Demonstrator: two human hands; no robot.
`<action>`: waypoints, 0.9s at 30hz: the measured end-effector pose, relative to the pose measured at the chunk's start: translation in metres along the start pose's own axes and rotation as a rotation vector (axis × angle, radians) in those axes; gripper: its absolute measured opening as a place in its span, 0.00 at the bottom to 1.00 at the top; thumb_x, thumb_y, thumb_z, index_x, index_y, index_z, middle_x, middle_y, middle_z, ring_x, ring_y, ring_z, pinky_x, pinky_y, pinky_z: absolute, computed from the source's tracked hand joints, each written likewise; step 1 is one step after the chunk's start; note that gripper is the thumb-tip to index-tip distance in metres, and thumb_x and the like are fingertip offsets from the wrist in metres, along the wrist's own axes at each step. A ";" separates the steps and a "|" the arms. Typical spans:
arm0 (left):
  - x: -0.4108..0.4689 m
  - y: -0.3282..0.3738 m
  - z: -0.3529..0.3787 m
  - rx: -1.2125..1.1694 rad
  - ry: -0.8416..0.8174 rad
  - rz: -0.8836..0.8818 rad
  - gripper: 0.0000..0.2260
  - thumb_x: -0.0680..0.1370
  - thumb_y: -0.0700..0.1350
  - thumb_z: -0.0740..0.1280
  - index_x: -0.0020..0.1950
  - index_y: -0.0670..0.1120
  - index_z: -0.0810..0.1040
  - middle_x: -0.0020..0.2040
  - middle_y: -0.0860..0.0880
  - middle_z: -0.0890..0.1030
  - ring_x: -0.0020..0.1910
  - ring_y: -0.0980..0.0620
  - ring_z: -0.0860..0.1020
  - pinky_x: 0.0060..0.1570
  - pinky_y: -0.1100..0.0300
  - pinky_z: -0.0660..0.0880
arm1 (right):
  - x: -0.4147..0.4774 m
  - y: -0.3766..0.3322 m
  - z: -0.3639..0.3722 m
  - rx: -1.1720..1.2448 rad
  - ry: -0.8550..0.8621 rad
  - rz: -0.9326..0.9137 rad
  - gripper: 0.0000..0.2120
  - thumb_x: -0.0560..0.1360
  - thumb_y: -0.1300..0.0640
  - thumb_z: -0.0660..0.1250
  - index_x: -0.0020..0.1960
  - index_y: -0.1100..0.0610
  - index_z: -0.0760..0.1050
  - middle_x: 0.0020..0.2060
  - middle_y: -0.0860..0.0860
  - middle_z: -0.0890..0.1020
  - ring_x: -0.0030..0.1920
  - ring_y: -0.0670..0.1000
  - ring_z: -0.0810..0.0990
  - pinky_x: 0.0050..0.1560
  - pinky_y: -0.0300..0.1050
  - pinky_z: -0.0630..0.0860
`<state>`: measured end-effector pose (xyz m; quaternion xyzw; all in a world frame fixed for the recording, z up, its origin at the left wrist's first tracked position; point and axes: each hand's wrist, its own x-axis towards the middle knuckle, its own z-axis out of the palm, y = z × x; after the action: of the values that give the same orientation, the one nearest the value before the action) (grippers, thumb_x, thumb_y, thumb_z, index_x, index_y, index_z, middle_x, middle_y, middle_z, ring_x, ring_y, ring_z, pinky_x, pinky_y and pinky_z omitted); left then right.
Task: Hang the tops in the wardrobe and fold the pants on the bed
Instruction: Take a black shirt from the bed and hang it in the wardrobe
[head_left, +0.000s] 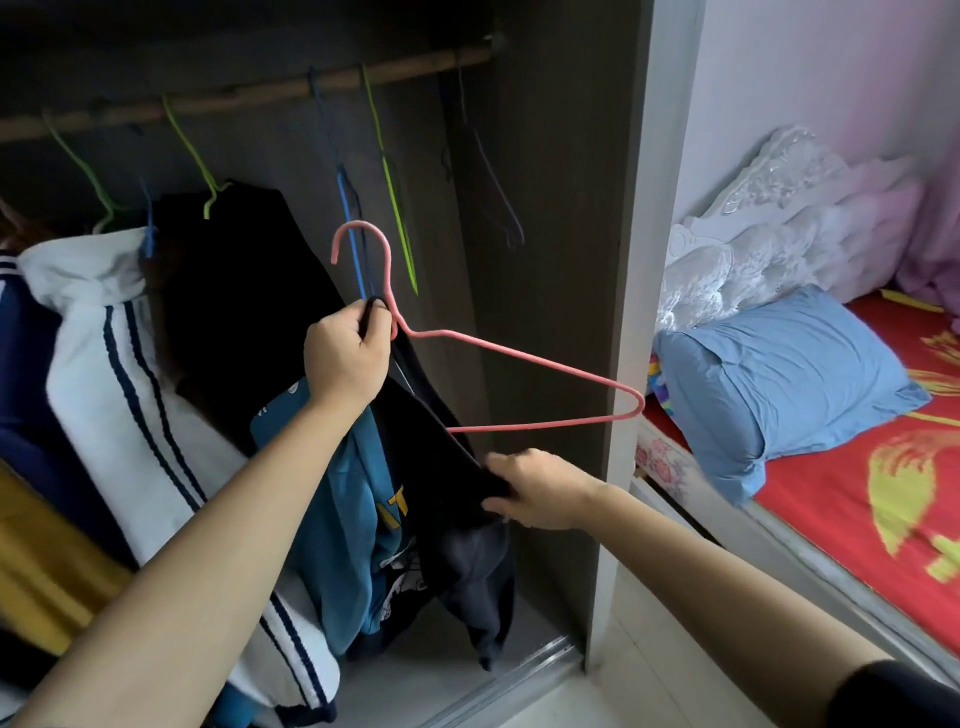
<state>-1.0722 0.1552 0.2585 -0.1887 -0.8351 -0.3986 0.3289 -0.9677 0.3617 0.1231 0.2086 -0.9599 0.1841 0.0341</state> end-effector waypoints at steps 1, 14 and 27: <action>0.000 -0.004 -0.003 0.019 0.000 0.029 0.15 0.79 0.49 0.60 0.33 0.53 0.75 0.25 0.56 0.73 0.28 0.54 0.74 0.28 0.60 0.67 | -0.005 0.002 -0.003 -0.060 -0.033 -0.003 0.16 0.79 0.46 0.66 0.60 0.55 0.74 0.51 0.52 0.81 0.48 0.55 0.82 0.49 0.53 0.81; -0.009 -0.058 -0.009 0.248 -0.028 0.165 0.18 0.76 0.49 0.56 0.30 0.43 0.73 0.26 0.45 0.74 0.26 0.41 0.72 0.31 0.58 0.60 | -0.078 0.043 -0.033 -0.191 0.274 -0.056 0.19 0.84 0.39 0.52 0.68 0.47 0.69 0.50 0.42 0.74 0.36 0.39 0.73 0.34 0.27 0.69; -0.023 -0.067 0.004 0.221 -0.265 0.262 0.13 0.76 0.53 0.54 0.31 0.54 0.67 0.28 0.43 0.77 0.30 0.38 0.76 0.31 0.56 0.63 | -0.100 0.034 -0.071 -0.397 0.421 -0.047 0.16 0.85 0.48 0.54 0.55 0.55 0.78 0.43 0.50 0.77 0.39 0.52 0.79 0.34 0.45 0.76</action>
<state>-1.0959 0.1162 0.2038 -0.3089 -0.8780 -0.2300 0.2841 -0.8918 0.4552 0.1632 0.1770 -0.9439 0.0310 0.2771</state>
